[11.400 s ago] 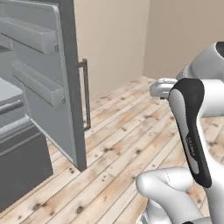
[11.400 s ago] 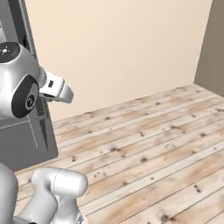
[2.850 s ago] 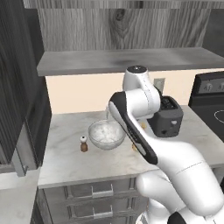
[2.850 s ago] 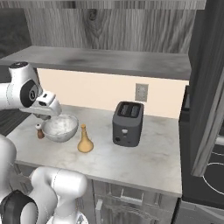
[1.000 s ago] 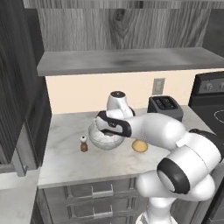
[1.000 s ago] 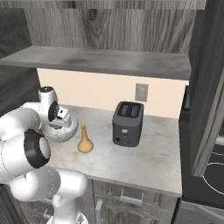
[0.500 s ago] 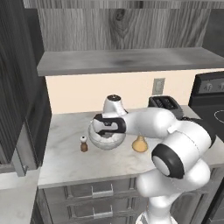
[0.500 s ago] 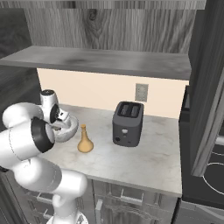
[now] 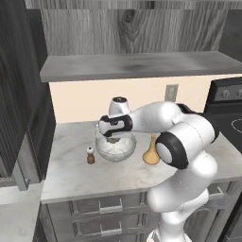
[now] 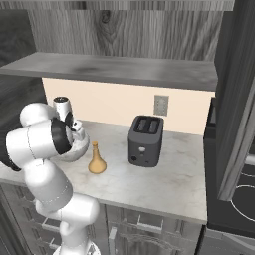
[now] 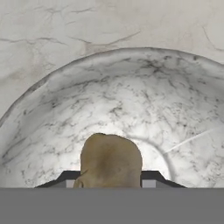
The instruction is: Retrieve the bottle and the shaker from the cabinet and place them next to the mixing bowl on the counter. Then add garlic from the fridge to the mixing bowl.
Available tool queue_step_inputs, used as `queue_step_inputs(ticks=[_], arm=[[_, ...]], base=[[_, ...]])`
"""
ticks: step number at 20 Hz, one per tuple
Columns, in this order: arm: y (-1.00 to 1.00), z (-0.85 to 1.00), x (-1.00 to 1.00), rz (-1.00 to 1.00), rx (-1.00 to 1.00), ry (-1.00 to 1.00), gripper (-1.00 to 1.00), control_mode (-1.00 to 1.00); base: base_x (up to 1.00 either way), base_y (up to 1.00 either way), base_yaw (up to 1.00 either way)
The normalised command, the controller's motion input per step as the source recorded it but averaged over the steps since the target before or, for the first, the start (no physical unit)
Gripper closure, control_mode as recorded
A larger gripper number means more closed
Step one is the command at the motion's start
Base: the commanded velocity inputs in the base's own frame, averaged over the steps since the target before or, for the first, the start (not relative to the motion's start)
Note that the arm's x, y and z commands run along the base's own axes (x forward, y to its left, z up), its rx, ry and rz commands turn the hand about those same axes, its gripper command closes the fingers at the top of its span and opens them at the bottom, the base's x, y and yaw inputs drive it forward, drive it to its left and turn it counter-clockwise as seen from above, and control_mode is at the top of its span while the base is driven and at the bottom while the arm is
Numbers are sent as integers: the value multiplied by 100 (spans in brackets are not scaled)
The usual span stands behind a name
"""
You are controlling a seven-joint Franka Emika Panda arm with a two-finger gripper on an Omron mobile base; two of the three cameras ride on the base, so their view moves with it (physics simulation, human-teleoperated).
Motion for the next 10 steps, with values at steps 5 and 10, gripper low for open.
queue_step_inputs(ticks=[5,10], arm=[[0,-16,0,-1,0,1,100,-100],[0,-36,0,-1,0,2,100,-100]], base=[[0,0,0],[0,0,0]])
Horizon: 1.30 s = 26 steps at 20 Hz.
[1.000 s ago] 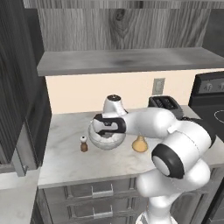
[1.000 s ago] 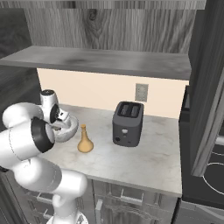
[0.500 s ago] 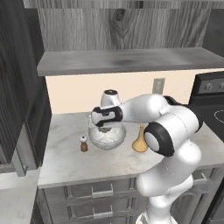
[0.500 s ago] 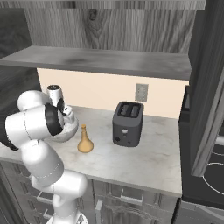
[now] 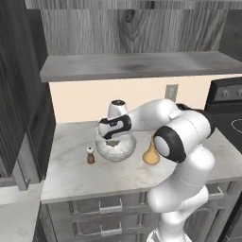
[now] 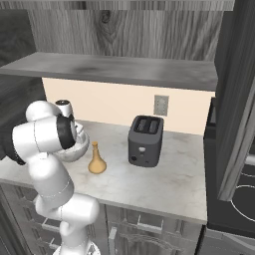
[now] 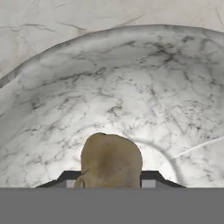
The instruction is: Retrieve the bottle and the shaker from the cabinet and place them next to the mixing bowl on the counter. Then add garlic from the fridge to the mixing bowl.
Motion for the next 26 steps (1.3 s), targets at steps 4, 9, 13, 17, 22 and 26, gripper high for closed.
queue_step_inputs(ticks=[4,9,13,17,22,26], arm=[[0,-18,0,-1,0,2,100,-100],[0,0,0,0,0,0,-100,-100],[0,0,-12,0,0,0,-100,-100],[0,2,-37,-2,0,0,-100,-100],[0,35,-34,-5,0,0,-100,-100],[-1,60,-29,-12,0,0,-100,-100]], base=[[0,0,0],[0,0,0],[0,0,0],[0,0,0],[0,0,0],[0,0,0]])
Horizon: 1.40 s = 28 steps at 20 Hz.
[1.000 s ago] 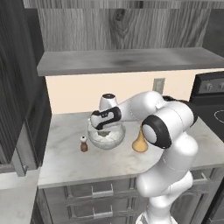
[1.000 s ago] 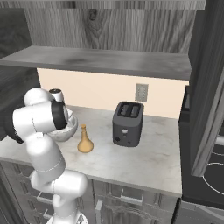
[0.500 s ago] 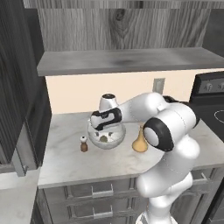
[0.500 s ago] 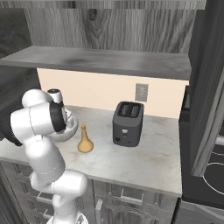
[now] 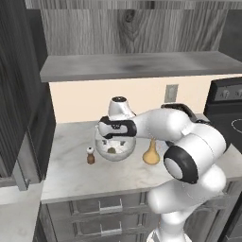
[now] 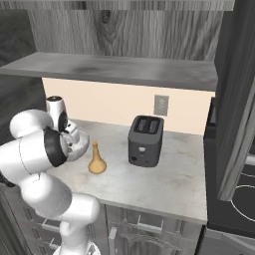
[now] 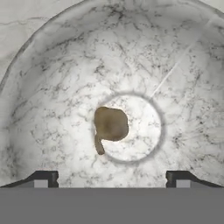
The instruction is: Retrieve the bottle and the shaker from the cabinet and place them next to the mixing bowl on the counter. Then add garlic from the fridge to the mixing bowl.
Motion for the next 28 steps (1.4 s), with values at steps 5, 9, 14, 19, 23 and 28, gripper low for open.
queue_step_inputs(ticks=[5,9,14,19,23,28], arm=[[-14,55,-29,-13,0,0,-100,-100],[-27,30,-65,-10,0,0,-100,-100],[-35,49,-57,-2,0,0,-100,-100],[-46,47,-32,8,-1,0,-100,-100],[-41,16,-14,30,0,0,-100,-100],[-32,19,-50,31,0,-8,-100,-100]], base=[[0,0,0],[0,0,0],[0,0,0],[0,0,0],[0,0,0],[0,0,0]])
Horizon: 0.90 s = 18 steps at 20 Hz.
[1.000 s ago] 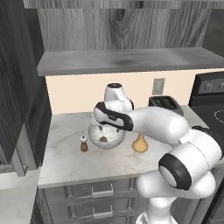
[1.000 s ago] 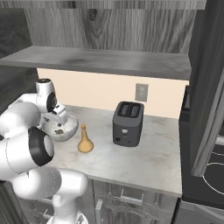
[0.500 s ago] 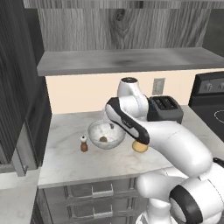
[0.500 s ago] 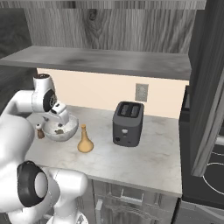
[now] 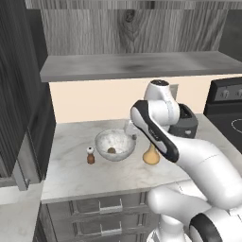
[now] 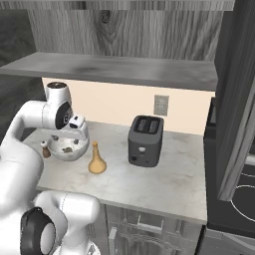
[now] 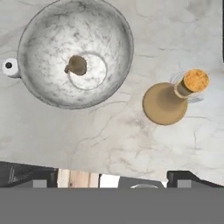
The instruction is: Retrieve the bottle and the shaker from the cabinet and place them next to the mixing bowl on the counter. Then add garlic from the fridge to the mixing bowl.
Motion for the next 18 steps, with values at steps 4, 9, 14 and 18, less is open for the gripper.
queue_step_inputs(ticks=[4,9,14,18], arm=[[-1,48,-89,19,0,-11,-100,-100],[-5,46,-73,12,0,-4,-100,-100],[-17,37,-60,5,0,-5,-100,-100],[-37,15,-58,1,0,-9,-100,-100]], base=[[0,0,0],[0,0,0],[0,0,0],[0,0,0]])
